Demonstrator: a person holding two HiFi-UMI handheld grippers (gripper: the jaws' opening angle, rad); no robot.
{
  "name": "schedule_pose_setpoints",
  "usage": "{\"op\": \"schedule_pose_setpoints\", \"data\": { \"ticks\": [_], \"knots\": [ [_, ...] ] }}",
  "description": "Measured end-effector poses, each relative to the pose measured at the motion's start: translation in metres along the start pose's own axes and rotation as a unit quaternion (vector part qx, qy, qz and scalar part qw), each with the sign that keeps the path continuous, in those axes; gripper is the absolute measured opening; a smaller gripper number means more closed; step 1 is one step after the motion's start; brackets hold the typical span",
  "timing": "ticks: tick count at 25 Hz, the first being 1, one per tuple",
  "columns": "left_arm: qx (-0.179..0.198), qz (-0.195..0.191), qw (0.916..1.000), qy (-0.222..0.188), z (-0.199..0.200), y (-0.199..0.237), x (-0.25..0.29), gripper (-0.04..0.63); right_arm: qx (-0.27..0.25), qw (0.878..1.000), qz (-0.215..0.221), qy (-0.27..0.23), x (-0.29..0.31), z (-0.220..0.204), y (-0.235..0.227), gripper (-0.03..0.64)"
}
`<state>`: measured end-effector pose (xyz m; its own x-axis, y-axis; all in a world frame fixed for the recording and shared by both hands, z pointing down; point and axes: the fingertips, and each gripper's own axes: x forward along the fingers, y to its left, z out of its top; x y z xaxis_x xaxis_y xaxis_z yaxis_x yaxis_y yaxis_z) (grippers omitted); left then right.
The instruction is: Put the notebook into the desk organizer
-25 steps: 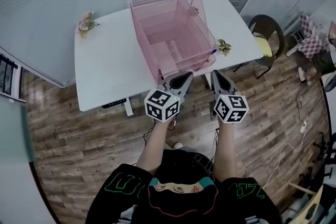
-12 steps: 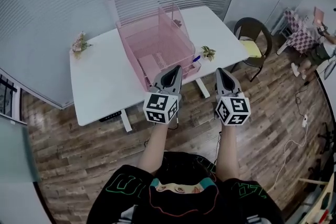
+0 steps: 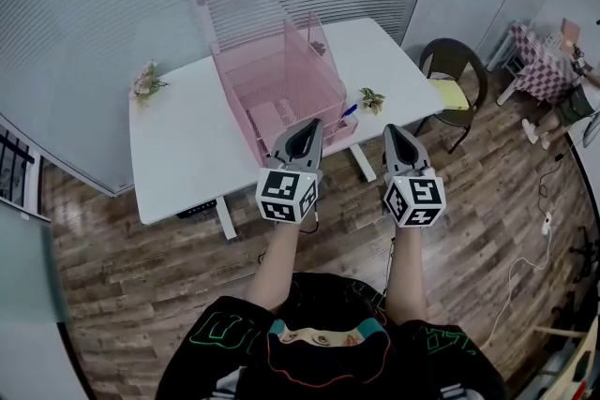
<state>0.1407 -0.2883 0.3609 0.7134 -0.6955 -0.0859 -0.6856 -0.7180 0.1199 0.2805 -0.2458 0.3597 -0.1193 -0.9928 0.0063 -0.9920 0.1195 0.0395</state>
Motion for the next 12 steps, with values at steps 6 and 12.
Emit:
{"op": "schedule_pose_setpoints", "data": {
  "ticks": [6, 12],
  "knots": [
    [-0.003, 0.000, 1.0000, 0.003, -0.0054, -0.0027, 0.0015, -0.006, -0.043, 0.999, -0.001, 0.008, 0.0006, 0.0013, 0.0010, 0.003],
    [-0.008, 0.000, 1.0000, 0.006, -0.0094, -0.0037, 0.0014, -0.006, -0.046, 0.999, 0.005, 0.001, -0.0006, 0.0055, 0.0012, 0.003]
  ]
}}
